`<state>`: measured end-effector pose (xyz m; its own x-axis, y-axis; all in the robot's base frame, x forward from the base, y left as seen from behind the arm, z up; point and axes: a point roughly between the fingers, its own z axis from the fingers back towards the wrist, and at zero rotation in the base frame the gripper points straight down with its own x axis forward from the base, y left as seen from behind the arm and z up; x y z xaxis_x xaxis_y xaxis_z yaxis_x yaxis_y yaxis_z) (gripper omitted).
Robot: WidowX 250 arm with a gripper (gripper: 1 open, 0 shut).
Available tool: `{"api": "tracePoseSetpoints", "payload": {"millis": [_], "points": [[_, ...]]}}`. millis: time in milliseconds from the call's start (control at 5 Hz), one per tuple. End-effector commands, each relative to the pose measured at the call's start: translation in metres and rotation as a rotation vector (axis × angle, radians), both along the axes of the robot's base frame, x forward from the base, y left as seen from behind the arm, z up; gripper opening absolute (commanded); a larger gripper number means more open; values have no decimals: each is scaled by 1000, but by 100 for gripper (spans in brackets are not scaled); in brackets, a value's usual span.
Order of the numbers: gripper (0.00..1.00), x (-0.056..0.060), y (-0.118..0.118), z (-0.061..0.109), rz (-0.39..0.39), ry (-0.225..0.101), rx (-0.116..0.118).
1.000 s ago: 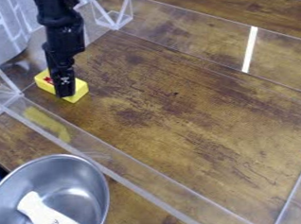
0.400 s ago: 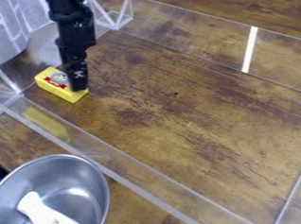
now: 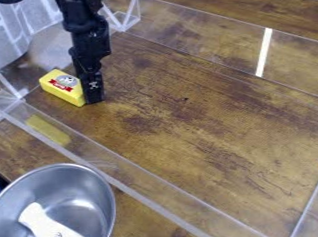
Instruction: Move the yellow butter to the left side of the table
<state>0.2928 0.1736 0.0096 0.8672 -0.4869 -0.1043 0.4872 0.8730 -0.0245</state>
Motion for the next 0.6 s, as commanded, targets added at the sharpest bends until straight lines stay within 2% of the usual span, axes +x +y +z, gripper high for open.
{"api": "tracePoseSetpoints", "payload": {"millis": [0,400], "points": [[100,-16,8,-5,23,50,-42],[100,-19,9,7,48,50,-57]]}}
